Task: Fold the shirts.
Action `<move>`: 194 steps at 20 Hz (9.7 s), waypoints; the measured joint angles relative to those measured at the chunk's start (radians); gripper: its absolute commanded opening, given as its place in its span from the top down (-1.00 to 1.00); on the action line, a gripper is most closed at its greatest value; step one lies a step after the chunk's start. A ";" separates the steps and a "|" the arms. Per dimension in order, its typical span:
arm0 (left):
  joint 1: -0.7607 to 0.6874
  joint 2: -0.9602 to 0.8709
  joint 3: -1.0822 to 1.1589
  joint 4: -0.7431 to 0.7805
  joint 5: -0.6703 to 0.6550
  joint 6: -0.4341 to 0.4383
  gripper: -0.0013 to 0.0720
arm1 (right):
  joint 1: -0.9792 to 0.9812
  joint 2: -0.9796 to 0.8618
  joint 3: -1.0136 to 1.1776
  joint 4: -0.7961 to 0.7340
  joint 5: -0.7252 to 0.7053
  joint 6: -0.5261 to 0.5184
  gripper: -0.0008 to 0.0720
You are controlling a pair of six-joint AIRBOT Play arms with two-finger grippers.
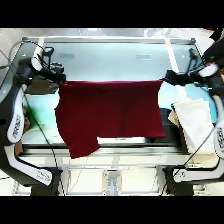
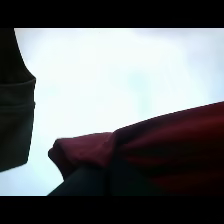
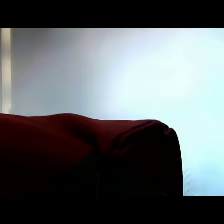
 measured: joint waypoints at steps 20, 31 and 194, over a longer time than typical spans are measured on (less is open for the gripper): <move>0.340 0.534 -0.635 -0.065 -0.049 -0.113 -0.93 | -0.257 0.362 -0.208 -0.239 0.385 -0.050 -0.09; 0.558 0.917 -1.325 -0.518 -0.112 -0.013 -0.93 | -0.383 0.778 -0.879 -0.021 0.228 -0.036 -0.09; 0.240 0.774 -1.301 -0.389 -0.327 -0.263 0.31 | -0.138 0.515 -0.241 -0.332 0.462 0.029 0.25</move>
